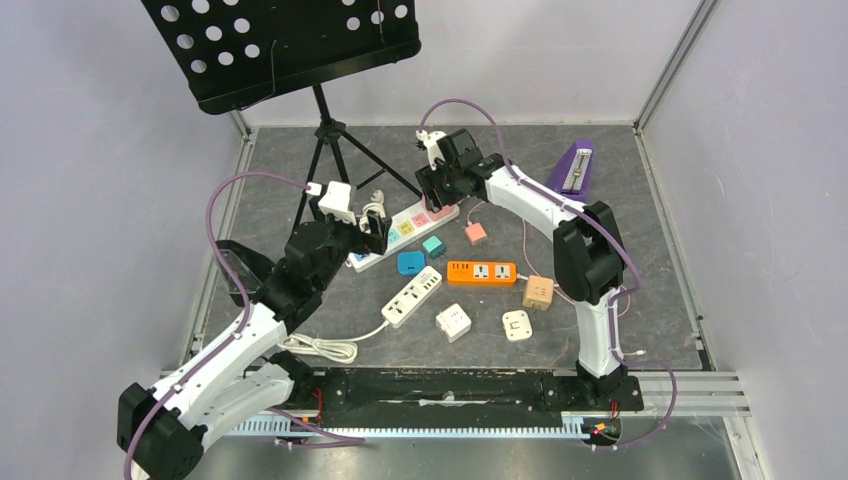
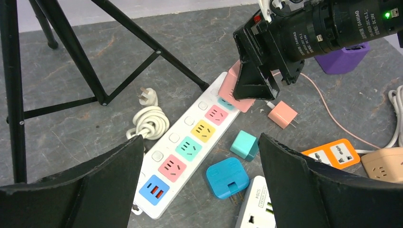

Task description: Insert the plug

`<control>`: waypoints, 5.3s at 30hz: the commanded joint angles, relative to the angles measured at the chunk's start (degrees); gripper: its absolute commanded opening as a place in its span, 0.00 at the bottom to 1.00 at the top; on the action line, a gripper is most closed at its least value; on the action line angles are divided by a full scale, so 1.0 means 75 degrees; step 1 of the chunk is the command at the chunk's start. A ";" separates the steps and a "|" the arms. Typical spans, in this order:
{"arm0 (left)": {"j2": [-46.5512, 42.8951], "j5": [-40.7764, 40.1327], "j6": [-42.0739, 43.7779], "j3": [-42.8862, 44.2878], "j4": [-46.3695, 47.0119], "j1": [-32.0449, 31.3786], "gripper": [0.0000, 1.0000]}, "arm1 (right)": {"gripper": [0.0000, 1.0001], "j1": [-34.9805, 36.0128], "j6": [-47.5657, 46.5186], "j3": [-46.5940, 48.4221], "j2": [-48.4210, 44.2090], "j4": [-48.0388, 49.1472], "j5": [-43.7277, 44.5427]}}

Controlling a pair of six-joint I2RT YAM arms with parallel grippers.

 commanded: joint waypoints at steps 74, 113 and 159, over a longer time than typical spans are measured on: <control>-0.0219 -0.0906 -0.0899 -0.0195 0.0049 0.0002 0.93 | 0.00 -0.0022 -0.0600 -0.0038 0.0216 0.0268 0.0241; -0.0327 -0.0928 -0.1064 -0.0341 -0.0080 0.0010 0.92 | 0.00 -0.0426 -0.0683 0.0213 0.0657 -0.0610 -0.1214; -0.0237 -0.1306 -0.1252 -0.0509 -0.0279 0.0004 0.92 | 0.00 -0.0231 -0.0836 0.0110 0.0713 -0.0961 -0.0637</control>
